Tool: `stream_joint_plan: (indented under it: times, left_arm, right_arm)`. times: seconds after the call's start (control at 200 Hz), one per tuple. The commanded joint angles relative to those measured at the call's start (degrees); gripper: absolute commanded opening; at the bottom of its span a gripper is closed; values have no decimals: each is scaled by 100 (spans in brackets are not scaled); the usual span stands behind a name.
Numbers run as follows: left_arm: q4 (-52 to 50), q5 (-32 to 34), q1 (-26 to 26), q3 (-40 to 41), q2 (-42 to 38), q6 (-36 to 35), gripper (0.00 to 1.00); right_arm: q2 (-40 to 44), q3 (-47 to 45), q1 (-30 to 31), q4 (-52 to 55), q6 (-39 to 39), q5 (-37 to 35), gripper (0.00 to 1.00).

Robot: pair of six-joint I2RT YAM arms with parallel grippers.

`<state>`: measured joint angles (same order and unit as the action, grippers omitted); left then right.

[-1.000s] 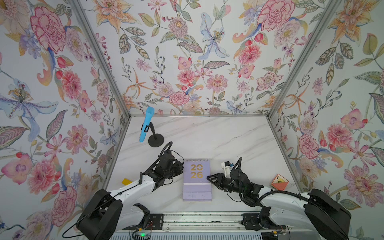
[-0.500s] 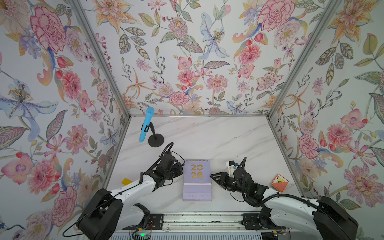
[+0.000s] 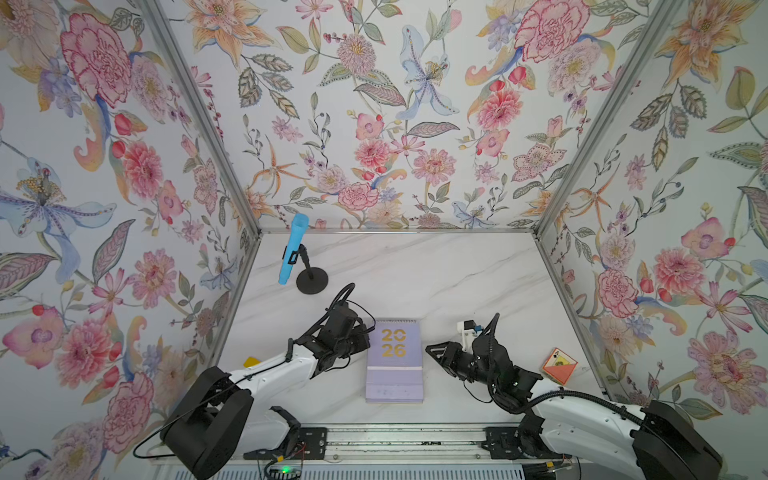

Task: Stack the calendars
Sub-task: Reset both arms

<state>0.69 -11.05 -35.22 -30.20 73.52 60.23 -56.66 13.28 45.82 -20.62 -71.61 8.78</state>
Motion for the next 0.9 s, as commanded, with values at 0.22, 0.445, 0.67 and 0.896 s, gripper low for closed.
stream_joint_plan:
  times: [0.22,0.445,0.67,0.896]
  left_arm:
    - [-378,349,105,-314,-227,-296,0]
    - [-835,238,888,-704,-556,-872,51]
    - [-1367,129,1969,-1278,-584,-1688,100]
    - [-254,1057,2536,-1121,-962,-3027,100]
  right_arm:
    - [366,43,-396,651,325,201,39]
    - [699,261,-1434,1476,845,617,55]
    - [680,630,-2591,2040,1652,1201,79]
    - [273,1150,-3449,2288,2506,1282,99]
